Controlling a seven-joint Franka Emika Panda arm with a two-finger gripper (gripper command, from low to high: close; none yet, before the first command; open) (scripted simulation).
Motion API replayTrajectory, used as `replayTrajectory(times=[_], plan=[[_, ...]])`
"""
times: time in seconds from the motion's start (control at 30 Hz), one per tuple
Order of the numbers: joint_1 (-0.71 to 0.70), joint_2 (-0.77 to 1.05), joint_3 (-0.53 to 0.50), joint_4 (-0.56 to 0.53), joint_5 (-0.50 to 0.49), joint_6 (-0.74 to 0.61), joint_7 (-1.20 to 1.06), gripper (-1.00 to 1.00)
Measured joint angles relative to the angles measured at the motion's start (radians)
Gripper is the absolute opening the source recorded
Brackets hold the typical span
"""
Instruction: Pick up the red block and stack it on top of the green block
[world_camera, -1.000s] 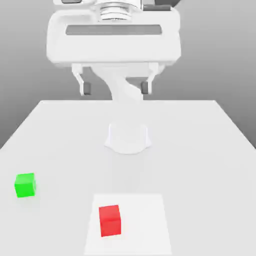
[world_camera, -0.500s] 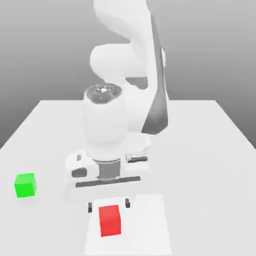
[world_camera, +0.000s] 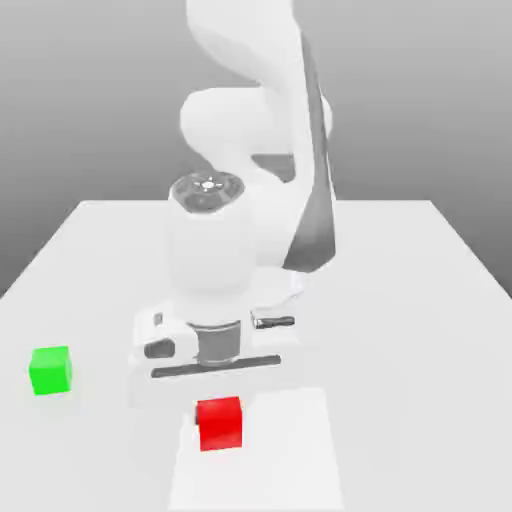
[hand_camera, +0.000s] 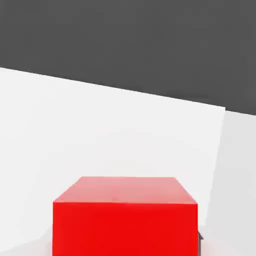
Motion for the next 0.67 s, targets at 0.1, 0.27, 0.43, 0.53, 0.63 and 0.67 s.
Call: replayTrajectory(times=[0.1,0.27,0.43,0.53,0.63,0.67], plan=[[-0.168,-0.047,-0.052,-0.012,-0.026,-0.032,-0.052,-1.0],[-0.385,-0.111,-0.164,-0.03,-0.05,-0.077,-0.162,-1.0],[-0.506,-0.072,-0.194,-0.035,0.002,-0.037,-0.268,-1.0],[-0.5,0.018,-0.156,-0.031,0.08,0.043,-0.326,-1.0],[-0.518,0.069,-0.128,-0.029,0.126,0.089,-0.36,1.0],[-0.518,0.069,-0.128,-0.029,0.126,0.089,-0.36,1.0]])
